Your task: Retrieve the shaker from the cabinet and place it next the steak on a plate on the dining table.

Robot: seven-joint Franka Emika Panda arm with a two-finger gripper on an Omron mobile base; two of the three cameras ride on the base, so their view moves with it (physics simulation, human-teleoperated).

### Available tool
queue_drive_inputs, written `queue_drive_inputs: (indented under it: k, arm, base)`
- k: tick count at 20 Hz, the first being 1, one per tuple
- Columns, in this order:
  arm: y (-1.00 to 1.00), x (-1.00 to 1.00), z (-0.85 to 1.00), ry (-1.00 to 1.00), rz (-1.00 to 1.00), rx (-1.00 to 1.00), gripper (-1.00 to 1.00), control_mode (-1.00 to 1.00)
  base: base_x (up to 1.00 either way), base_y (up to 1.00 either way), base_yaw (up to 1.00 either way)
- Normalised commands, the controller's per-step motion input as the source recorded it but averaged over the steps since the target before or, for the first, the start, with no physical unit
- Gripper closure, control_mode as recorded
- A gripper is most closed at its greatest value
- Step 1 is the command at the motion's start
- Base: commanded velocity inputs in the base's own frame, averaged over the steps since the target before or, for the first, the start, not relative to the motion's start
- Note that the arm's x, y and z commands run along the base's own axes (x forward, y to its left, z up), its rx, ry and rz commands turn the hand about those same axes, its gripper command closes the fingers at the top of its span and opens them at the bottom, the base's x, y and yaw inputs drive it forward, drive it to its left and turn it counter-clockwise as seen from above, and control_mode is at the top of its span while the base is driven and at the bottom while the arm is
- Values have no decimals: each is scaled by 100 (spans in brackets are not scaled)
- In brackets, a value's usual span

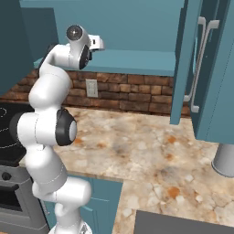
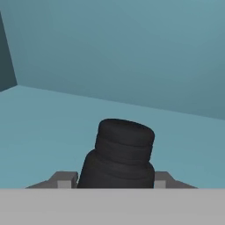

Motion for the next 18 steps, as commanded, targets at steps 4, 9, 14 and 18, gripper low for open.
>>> queue_drive_inputs:
  k: [4, 9, 14, 18]
  arm:
    - [0, 1, 0, 0, 0, 0, 100, -100]
    - [0, -47, 0, -4, 3, 0, 100, -100]
    - [0, -100, 0, -18, 9, 0, 100, -100]
    - [0, -100, 0, -16, 9, 0, 100, -100]
  base:
    - [0, 0, 0]
    - [0, 0, 0]
    - [0, 0, 0]
    - [0, 0, 0]
